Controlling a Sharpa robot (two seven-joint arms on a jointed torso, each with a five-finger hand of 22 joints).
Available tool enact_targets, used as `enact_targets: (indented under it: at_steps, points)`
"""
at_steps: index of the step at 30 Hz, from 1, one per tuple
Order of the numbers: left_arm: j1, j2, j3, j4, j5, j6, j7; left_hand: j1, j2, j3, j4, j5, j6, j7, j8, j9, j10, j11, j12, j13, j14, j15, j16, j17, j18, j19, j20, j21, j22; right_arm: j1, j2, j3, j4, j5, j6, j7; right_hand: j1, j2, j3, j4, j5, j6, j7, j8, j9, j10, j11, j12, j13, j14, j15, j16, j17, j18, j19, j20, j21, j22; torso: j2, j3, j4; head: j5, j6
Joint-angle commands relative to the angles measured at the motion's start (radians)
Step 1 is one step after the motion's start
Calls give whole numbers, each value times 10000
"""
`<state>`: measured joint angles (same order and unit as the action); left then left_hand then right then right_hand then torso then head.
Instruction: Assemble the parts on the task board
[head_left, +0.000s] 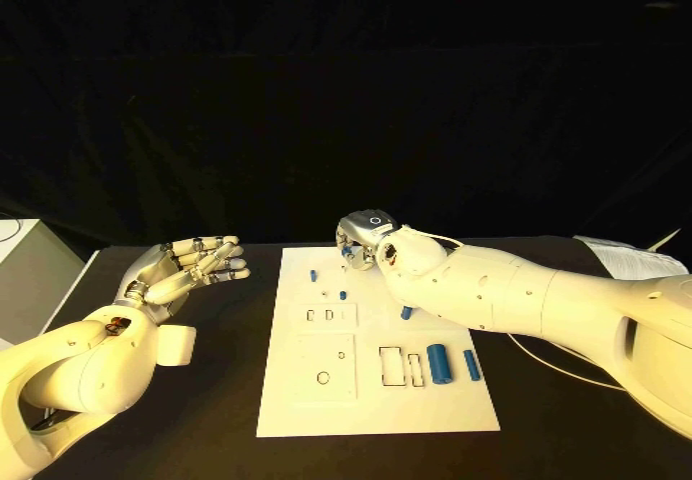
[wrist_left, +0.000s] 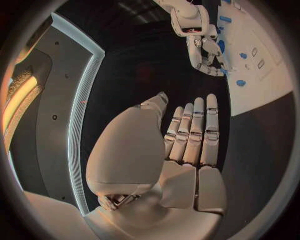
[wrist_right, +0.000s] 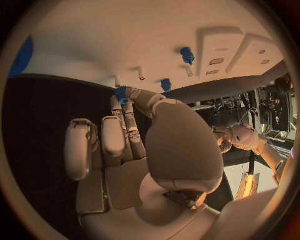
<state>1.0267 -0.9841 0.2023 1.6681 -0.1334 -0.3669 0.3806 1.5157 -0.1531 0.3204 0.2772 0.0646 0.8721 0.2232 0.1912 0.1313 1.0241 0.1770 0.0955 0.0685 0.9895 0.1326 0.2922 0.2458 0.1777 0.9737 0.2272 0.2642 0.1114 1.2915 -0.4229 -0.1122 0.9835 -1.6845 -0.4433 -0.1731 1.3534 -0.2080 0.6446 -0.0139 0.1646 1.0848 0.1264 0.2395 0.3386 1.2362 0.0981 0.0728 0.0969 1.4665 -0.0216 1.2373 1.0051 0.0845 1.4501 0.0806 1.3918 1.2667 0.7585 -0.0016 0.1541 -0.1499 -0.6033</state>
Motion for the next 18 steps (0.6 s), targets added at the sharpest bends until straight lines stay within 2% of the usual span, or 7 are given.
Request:
enact_targets:
  at_steps: [1, 13, 18]
  points:
    - [7, 3, 16, 45, -60, 147, 54, 4, -108, 38, 2, -68, -42, 163, -49, -13, 48, 52, -69, -5, -46, 6, 47, 10, 49, -13, 48, 36, -13, -9, 29, 3, -47, -128, -36, -66, 87, 98, -12, -53, 25, -37, 25, 1, 12, 488, -413, 60, 423, 16, -39, 38, 1, -177, -19, -40, 37, 6, 17, 5, 6, 0, -13]
    - [7, -6, 34, 67, -74, 146, 50, 4, -108, 38, 2, -68, -42, 163, -49, -13, 48, 52, -69, -5, -46, 6, 47, 10, 49, -13, 48, 36, -13, -11, 94, 3, -265, -223, -3, -201, 78, 87, -9, -63, 18, -50, 27, -5, 18, 479, -409, 47, 429, 15, -36, 39, -1, -179, -16, -36, 42, 16, 25, 9, 5, 13, -19]
    - [8, -7, 38, 71, -75, 148, 48, 3, -120, 45, -1, -68, -41, 163, -54, -15, 55, 52, -90, -4, -69, 8, 44, 30, 49, -12, 50, 37, -18, -11, 127, 3, -322, -237, -8, -209, 78, 87, -9, -63, 18, -50, 27, -5, 18, 479, -409, 47, 429, 15, -36, 39, -1, -179, -16, -36, 42, 16, 25, 0, 2, 21, -22]
